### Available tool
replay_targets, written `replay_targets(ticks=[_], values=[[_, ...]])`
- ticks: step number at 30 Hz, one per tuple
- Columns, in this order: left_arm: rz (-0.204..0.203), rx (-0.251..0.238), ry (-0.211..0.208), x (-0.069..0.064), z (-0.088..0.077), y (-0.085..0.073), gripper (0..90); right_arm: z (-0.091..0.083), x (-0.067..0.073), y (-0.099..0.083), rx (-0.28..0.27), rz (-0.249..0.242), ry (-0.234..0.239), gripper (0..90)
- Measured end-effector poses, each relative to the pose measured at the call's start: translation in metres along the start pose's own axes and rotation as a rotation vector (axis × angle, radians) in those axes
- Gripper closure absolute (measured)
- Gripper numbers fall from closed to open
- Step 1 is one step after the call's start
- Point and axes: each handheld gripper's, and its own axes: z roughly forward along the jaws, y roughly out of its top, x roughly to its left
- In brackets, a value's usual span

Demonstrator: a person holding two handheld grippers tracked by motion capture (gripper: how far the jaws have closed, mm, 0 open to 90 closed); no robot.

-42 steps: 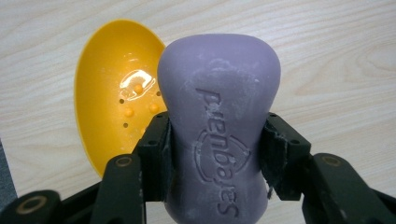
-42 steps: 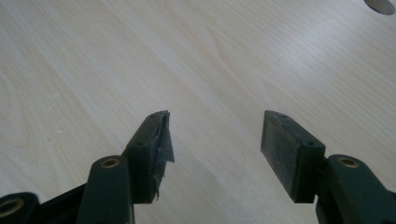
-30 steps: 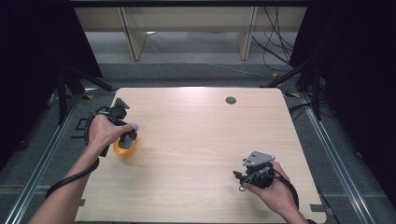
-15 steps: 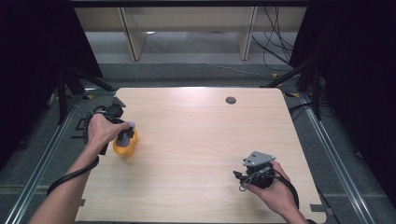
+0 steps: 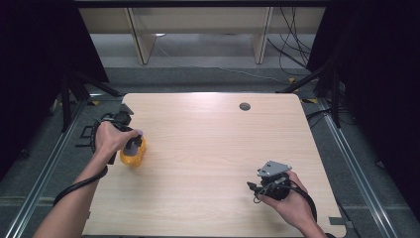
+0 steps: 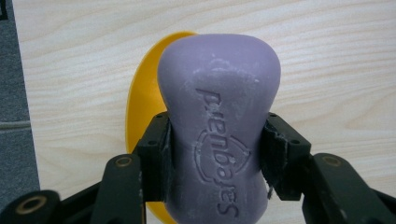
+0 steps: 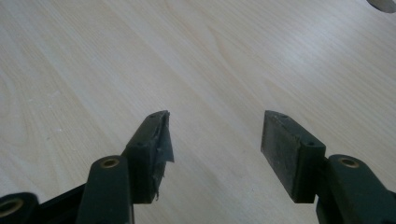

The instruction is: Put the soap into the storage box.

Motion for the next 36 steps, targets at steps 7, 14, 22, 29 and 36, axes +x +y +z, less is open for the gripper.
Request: replay_targets(ticks=[7, 14, 22, 29, 36], values=[[-0.003, -0.004, 0.008, -0.001, 0.001, 0.003, 49.1, 0.0, 0.0, 0.0, 0.003, 0.001, 0.001, 42.4], [-0.012, -0.008, 0.022, -0.001, 0.003, 0.003, 49.2, 0.0, 0.001, 0.0, 0.001, 0.001, 0.001, 42.2], [-0.027, -0.002, 0.035, 0.001, 0.011, 0.002, 49.1, 0.0, 0.0, -0.001, 0.005, 0.001, 0.004, 42.2], [-0.028, 0.0, 0.031, 0.004, 0.016, 0.002, 49.1, 0.001, 0.002, -0.001, 0.003, 0.012, 0.002, 42.1], [-0.02, 0.015, 0.039, 0.005, 0.02, 0.001, 49.0, 0.001, 0.001, -0.001, 0.003, -0.005, 0.004, 41.9]])
